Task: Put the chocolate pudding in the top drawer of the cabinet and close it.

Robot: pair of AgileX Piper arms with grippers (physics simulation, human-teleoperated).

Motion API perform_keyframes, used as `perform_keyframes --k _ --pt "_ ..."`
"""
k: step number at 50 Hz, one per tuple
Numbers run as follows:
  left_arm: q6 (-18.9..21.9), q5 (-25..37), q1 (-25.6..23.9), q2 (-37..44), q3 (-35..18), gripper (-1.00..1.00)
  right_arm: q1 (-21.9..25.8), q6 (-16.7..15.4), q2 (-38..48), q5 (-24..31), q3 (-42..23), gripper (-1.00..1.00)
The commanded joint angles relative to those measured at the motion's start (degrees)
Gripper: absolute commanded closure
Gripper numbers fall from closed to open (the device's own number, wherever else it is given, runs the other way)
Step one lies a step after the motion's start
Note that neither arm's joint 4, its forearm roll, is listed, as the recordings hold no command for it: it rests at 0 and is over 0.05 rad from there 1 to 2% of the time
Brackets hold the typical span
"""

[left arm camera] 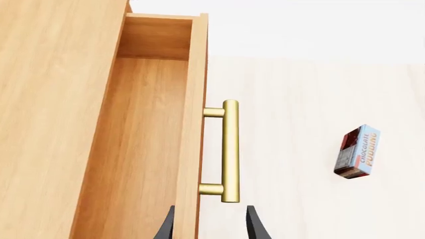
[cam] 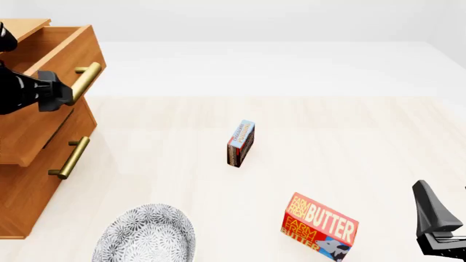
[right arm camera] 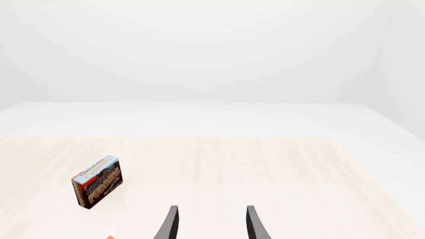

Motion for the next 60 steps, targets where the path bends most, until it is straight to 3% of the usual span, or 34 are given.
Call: perform_keyframes --k 1,31,42,60 --pt "-0.51 -0.63 -1.15 0.71 0.93 -1.00 0.00 -0.02 -0.01 0.00 0.00 -1.00" --pt "-2.11 -2.28 -4.28 0.69 1.99 -1.00 0.00 -0.01 0.01 0.00 0.00 -1.00" --pt "-3.30 -4.31 -5.72 -0.21 4.79 -1.00 0.00 -0.02 -0.01 0.00 0.00 -1.00" --pt "-3.85 -4.00 -8.24 0.42 3.78 -1.00 -0.01 0.00 -0.01 0.00 0.00 -1.00"
